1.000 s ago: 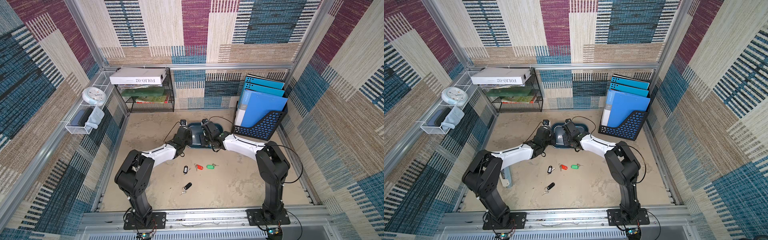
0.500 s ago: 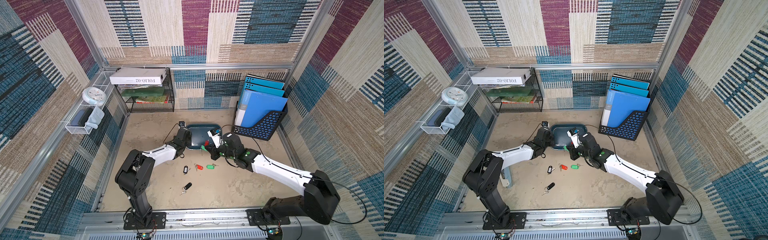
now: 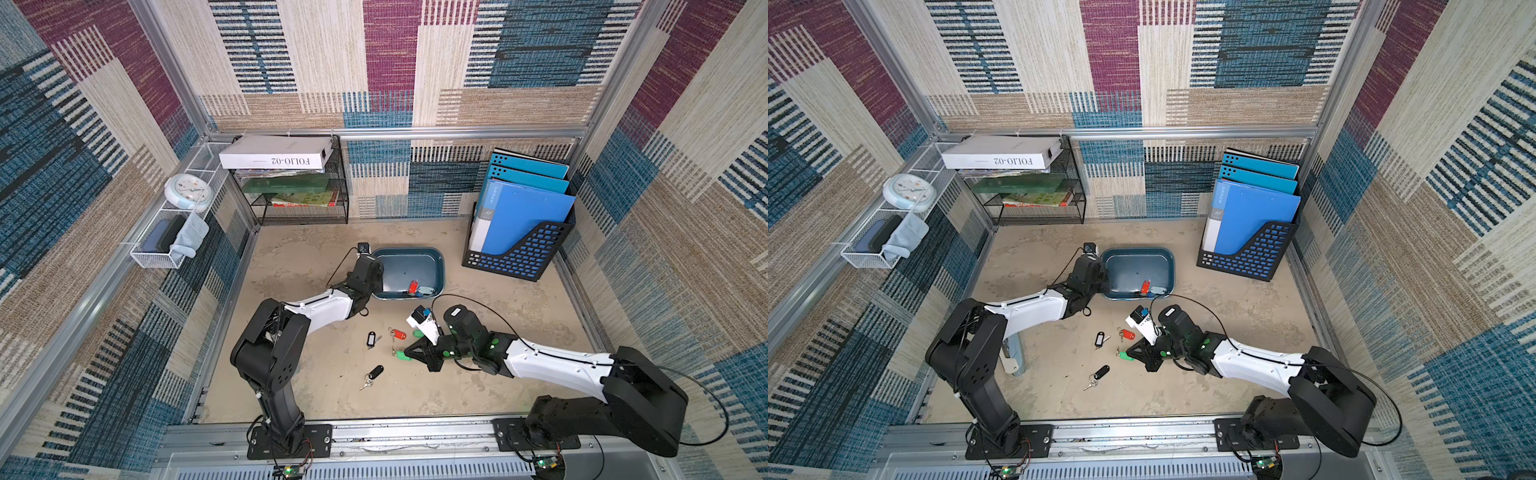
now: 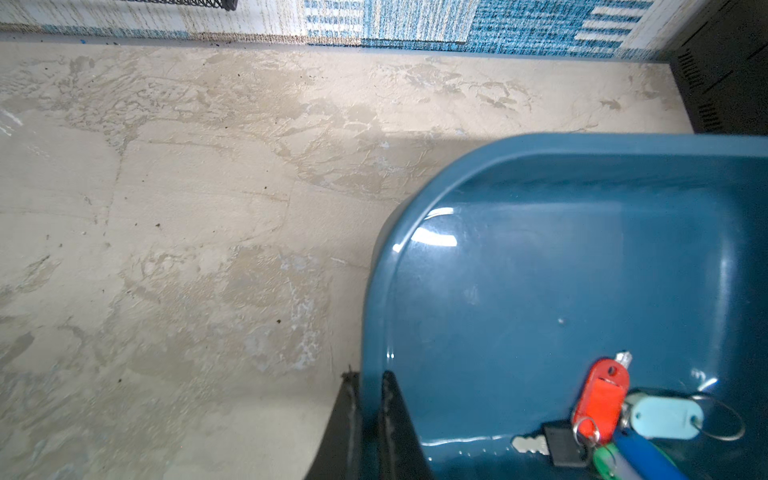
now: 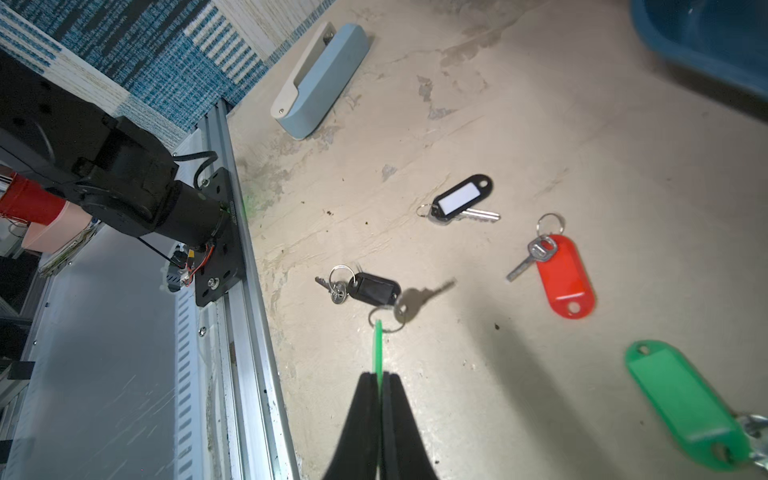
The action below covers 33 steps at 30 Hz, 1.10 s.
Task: Take the keys out of the storage box
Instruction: Place the key at the center of the board, then adjust the key in the storage box.
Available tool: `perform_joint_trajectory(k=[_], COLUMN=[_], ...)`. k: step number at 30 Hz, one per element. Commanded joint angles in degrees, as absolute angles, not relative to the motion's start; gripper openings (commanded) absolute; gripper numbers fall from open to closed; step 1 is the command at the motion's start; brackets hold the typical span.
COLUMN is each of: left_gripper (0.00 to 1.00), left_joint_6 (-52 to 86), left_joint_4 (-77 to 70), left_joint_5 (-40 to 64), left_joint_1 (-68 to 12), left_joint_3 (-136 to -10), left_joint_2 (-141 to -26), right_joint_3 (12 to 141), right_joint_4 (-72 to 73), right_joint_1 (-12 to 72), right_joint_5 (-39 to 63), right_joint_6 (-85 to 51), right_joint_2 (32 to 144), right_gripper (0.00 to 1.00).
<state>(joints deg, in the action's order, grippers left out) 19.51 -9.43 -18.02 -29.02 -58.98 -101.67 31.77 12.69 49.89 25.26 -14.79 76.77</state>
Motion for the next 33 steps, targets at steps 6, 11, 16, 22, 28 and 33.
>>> perform_joint_trajectory(k=[6, 11, 16, 22, 28, 33], left_gripper=[0.0, 0.0, 0.0, 0.0, 0.0, 0.0], left_joint_6=[19.23, 19.0, 18.85, 18.76, 18.45, 17.81], left_joint_4=[-10.54, -10.79, -11.2, -12.81, -16.83, -19.69], left_joint_5=[-18.37, -18.28, -18.28, -17.71, -17.08, -16.7], left_joint_1=[-29.04, -29.03, -29.05, -29.09, -29.16, -29.36], left_joint_3=[-58.41, -58.22, -58.01, -56.62, -53.44, -51.68], left_joint_2=[-101.26, -101.21, -101.09, -100.21, -98.64, -97.61], right_joint_3=[32.88, 32.48, 33.57, 37.81, 44.35, 51.22], right_joint_4=[16.36, 14.94, 11.73, 1.78, -1.69, -2.61], right_joint_1=[50.87, 51.07, 51.16, 51.15, 50.75, 48.79], right_joint_5=[26.02, 21.19, 18.34, 10.54, -15.44, -25.89], right_joint_6=[-14.5, -14.99, -14.83, -12.84, -19.79, -26.39], right_joint_2=[86.36, 88.57, 89.03, 80.68, 73.32, 82.63], right_gripper=[0.0, 0.0, 0.25, 0.59, 0.75, 0.75])
